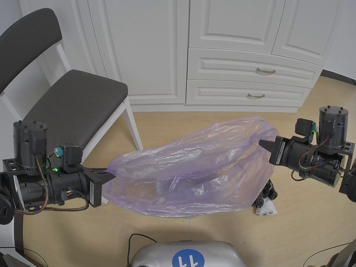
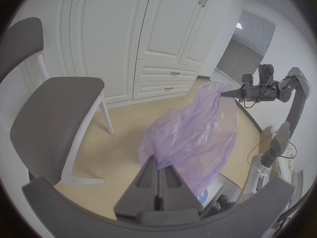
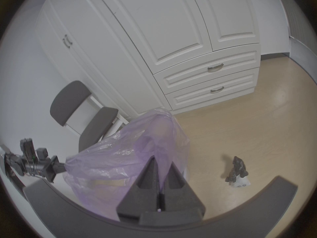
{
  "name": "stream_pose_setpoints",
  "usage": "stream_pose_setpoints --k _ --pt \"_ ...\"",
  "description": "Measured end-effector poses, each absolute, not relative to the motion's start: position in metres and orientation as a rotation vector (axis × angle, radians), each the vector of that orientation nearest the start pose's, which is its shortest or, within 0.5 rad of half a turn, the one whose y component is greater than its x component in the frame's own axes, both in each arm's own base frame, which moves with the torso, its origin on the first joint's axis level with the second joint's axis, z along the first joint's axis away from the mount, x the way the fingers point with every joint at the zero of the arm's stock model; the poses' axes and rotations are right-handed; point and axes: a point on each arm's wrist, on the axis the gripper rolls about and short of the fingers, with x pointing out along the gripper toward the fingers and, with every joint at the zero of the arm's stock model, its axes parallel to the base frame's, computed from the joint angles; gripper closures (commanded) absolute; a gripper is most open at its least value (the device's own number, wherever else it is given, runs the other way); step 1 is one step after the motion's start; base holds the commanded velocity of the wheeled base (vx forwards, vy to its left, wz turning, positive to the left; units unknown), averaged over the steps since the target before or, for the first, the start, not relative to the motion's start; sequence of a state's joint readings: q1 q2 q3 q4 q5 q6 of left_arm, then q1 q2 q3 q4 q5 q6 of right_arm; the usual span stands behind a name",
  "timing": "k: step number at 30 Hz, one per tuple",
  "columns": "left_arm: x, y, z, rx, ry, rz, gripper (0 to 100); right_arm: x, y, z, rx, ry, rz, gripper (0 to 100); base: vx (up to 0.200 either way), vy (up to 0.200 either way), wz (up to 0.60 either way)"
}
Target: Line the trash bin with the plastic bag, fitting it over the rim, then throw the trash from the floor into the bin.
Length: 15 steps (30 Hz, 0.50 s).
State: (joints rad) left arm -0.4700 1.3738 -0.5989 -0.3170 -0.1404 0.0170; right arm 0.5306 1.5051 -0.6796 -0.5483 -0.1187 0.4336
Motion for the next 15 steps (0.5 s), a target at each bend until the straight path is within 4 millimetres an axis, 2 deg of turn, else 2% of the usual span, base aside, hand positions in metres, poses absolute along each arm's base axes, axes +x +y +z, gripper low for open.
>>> stream_pose_setpoints --k 9,15 --pt "0.202 -0.097 0.173 0.098 0.471 -0.557 100 0.214 0.117 0.175 0.151 0.386 0.311 100 0.0 0.0 0.0" --pt "0.221 -0.098 0.174 0.106 0.411 -0.477 100 0.213 0.114 0.15 0.002 0.45 0.268 100 0.0 0.0 0.0"
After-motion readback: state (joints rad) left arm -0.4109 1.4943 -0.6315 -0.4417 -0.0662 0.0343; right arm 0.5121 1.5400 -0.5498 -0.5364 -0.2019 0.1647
